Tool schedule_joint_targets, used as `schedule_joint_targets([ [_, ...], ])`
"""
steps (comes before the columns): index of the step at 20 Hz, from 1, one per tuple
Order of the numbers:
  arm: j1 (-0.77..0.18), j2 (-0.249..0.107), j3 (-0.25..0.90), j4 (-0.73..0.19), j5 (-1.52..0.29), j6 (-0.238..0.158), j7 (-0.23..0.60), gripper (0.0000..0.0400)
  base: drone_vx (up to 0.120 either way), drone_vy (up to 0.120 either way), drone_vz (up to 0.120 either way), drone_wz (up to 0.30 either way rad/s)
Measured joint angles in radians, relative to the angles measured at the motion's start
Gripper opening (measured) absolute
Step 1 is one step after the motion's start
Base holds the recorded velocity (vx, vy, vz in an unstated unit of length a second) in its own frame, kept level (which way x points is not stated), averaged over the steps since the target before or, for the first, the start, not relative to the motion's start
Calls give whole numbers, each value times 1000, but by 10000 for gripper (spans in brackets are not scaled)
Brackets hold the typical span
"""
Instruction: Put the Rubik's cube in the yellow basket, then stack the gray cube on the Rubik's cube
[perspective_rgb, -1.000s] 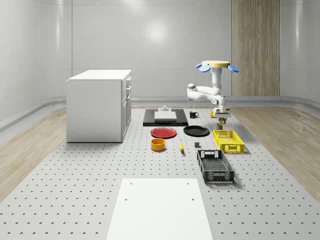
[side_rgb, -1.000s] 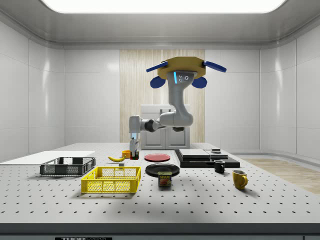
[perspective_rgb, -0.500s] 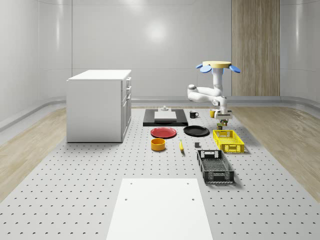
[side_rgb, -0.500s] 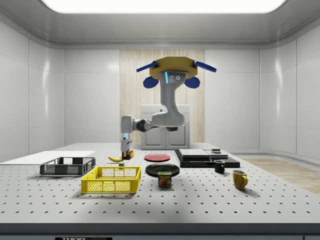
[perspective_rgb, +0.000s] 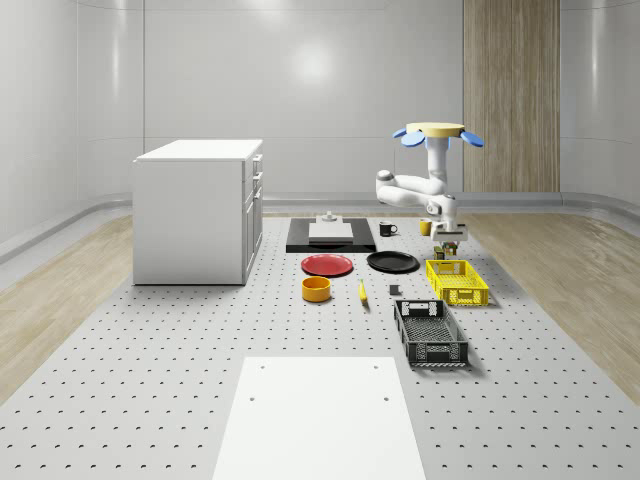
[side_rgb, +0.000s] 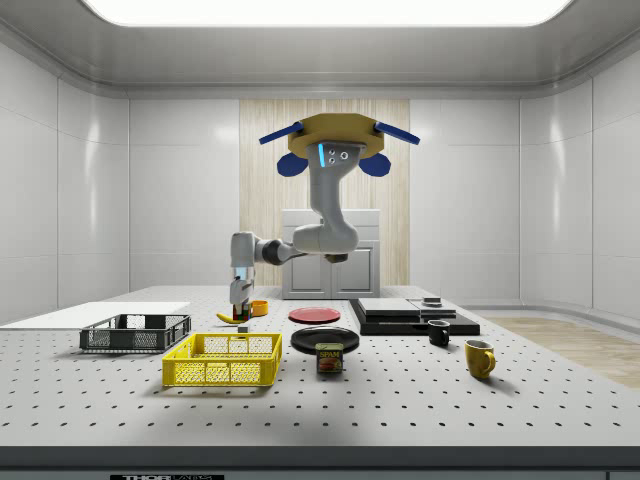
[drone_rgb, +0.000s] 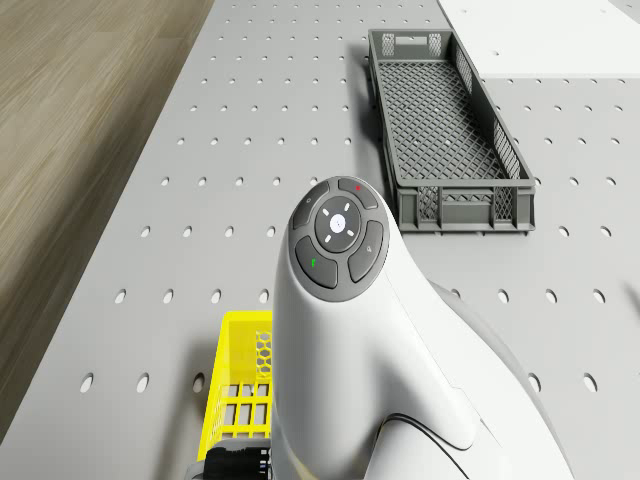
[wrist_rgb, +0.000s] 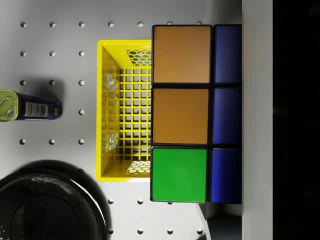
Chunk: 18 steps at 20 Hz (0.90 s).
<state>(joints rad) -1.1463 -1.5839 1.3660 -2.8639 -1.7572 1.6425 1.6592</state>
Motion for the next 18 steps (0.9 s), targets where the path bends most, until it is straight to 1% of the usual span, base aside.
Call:
schedule_joint_targets([
  [1,-2,-1,-12,2,-12,4,0,321,0,0,-40,0],
  [6,-9,-1,-56,11,-52,19,1,321,0,0,-120,0],
  [13,-12,1,-75,16,-71,24,1,321,0,0,-114,0],
  [18,-21,2,-121,28,-114,38,2,321,0,0,0,0],
])
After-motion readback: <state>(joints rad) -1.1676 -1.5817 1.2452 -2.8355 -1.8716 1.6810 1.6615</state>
